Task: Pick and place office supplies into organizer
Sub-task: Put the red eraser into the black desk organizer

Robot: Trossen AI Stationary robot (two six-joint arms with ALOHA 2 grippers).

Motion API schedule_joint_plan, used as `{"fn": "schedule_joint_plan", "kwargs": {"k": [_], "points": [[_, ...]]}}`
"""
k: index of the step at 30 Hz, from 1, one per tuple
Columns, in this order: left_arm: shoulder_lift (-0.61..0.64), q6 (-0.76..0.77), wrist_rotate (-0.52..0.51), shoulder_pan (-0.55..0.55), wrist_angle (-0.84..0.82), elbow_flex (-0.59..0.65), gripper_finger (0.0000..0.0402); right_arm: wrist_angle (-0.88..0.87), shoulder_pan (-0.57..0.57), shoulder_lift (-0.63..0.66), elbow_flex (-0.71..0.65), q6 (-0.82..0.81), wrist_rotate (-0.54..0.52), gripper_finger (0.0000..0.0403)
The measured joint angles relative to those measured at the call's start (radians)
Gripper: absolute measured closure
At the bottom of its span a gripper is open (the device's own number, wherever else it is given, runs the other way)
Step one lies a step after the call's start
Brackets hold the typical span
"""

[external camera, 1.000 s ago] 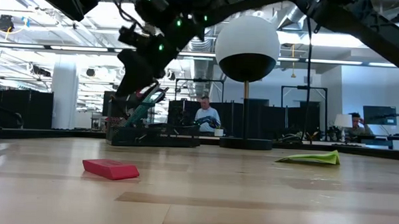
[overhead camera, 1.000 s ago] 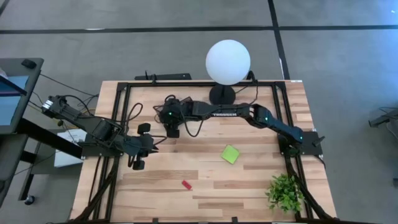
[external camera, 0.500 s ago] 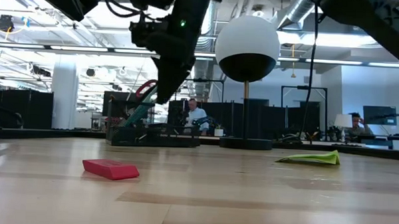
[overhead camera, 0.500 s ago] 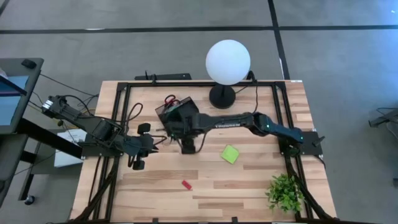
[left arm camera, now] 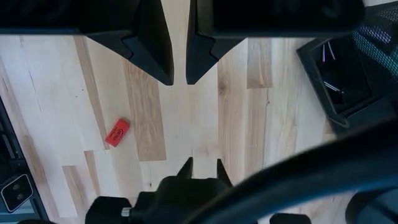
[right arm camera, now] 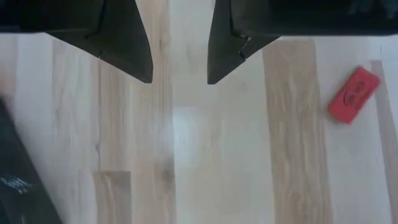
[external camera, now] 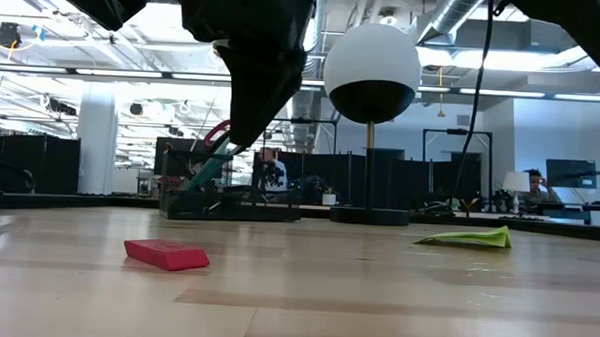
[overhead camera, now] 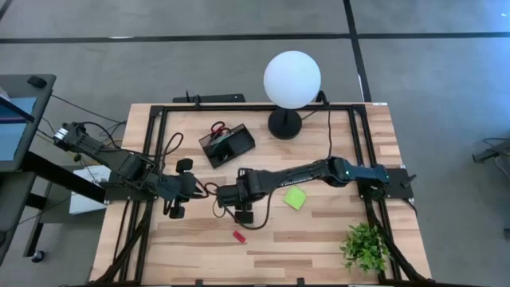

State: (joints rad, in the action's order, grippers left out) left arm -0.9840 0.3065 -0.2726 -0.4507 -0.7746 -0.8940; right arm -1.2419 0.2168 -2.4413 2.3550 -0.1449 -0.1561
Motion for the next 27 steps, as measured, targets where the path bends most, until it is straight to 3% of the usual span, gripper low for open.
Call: {"fn": "schedule_joint_plan", "kwargs": {"k": [9,14,20,23,27], "points": [[0.0,0.0,-0.002,0.0,0.0,0.0,0.0363,-0.011,0.042,0.001,0.0,-0.256,-0.033,0.0259],[0.0,0.0,-0.004,0.001,0.002,0.0,0.0363,0.006,0.062,0.001,-0.018,-0.285,-0.163,0.0258],[0.0,0.001,-0.009,0.002,0.003,0.0,0.0363,0.016,0.111,0.002,-0.024,-0.327,-0.217,0.0266],[0.0,0.001,-0.008,0.001,0.003,0.0,0.0363,-0.028,0.134,0.001,-0.024,-0.362,-0.3,0.0274],[0.0,0.001,-0.008,0.001,0.003,0.0,0.0363,-0.135,0.145,0.002,-0.025,-0.436,-0.302,0.0292]]}}
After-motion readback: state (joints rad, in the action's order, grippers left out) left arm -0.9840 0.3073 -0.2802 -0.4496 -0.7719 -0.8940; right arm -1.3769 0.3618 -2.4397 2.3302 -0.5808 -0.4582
